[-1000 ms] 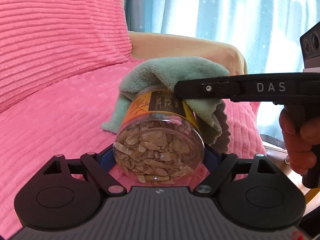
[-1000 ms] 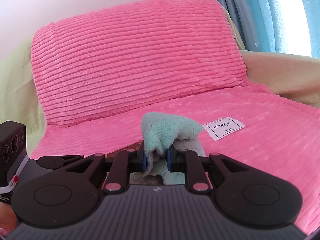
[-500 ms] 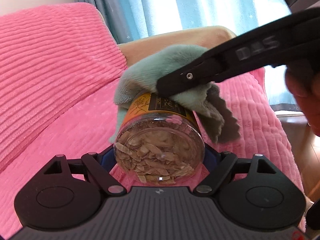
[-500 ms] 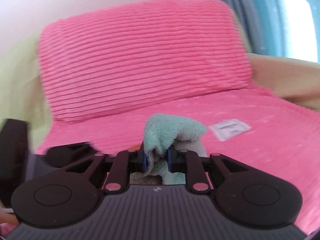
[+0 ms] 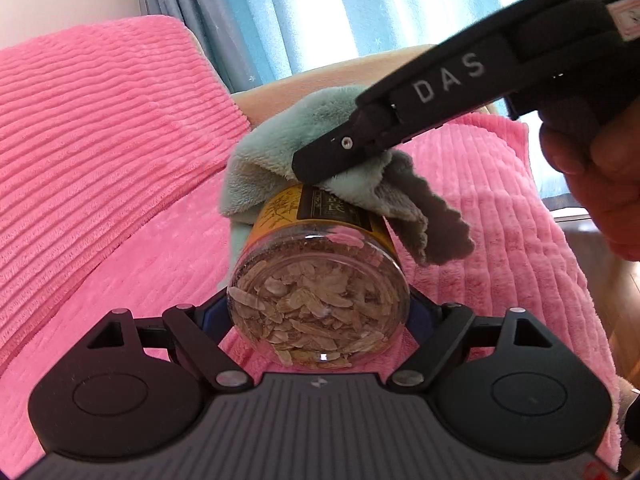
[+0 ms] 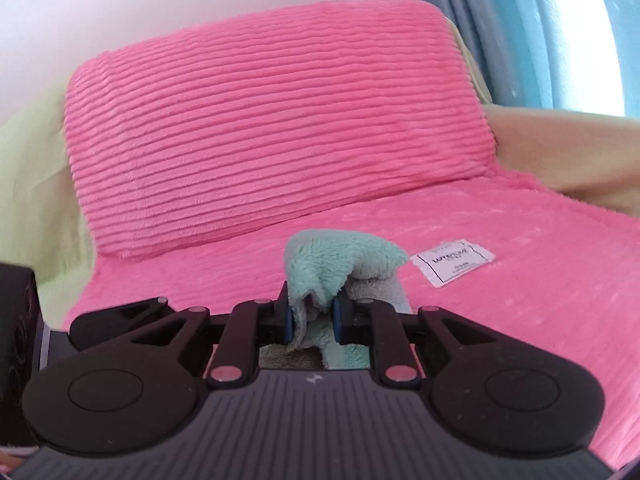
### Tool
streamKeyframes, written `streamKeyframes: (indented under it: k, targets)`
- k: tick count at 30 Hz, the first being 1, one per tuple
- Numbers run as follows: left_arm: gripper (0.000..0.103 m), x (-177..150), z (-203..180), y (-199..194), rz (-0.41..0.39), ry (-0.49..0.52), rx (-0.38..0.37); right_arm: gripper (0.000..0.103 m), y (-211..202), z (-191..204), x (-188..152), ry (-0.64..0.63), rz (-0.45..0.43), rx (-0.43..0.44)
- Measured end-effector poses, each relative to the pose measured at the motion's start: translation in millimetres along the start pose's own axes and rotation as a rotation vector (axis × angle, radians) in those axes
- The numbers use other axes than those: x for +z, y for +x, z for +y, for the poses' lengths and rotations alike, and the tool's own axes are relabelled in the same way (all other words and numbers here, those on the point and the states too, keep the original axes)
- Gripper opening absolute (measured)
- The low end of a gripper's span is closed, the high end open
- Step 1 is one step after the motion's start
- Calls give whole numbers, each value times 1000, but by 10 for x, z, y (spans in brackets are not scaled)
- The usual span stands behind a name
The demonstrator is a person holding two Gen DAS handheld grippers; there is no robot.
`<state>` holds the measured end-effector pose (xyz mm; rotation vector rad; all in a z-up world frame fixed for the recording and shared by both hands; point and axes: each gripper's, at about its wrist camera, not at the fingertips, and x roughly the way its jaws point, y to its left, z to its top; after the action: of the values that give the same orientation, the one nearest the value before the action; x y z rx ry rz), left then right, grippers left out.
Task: Clean container
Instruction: 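Hold the jar with the left gripper while the right gripper wipes the cloth back and forth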
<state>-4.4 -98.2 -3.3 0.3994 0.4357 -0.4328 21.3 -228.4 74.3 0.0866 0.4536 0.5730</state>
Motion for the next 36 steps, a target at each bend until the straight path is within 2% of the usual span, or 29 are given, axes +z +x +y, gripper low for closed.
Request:
streamKeyframes:
  k: [4,6,17,24,31,34,36]
  targets:
    - [84,1,44,-7,10,-31,-17,15,1,-2,-1,2,0,6]
    - [89,-7,81,-16,14,-60,-39,15,2,-3,-2,3,0,9]
    - [89,-79,458,-84,-29,-372,-173,15,6,-8,-6,9,0,25]
    - [88,-122,625,-8,-26,-506,-223,15,8,-12,-8,13,0,35]
    - [85,-81,542,-13,-36,-440,-198,15,10,-15,-11,17,0,45]
    - [85,-41,434,-34,-41,-325,-140,15,11,-16,-12,19,0,50]
    - [85,-1,282,-60,-42,-177,-72,15,12,-17,-12,20,0,53]
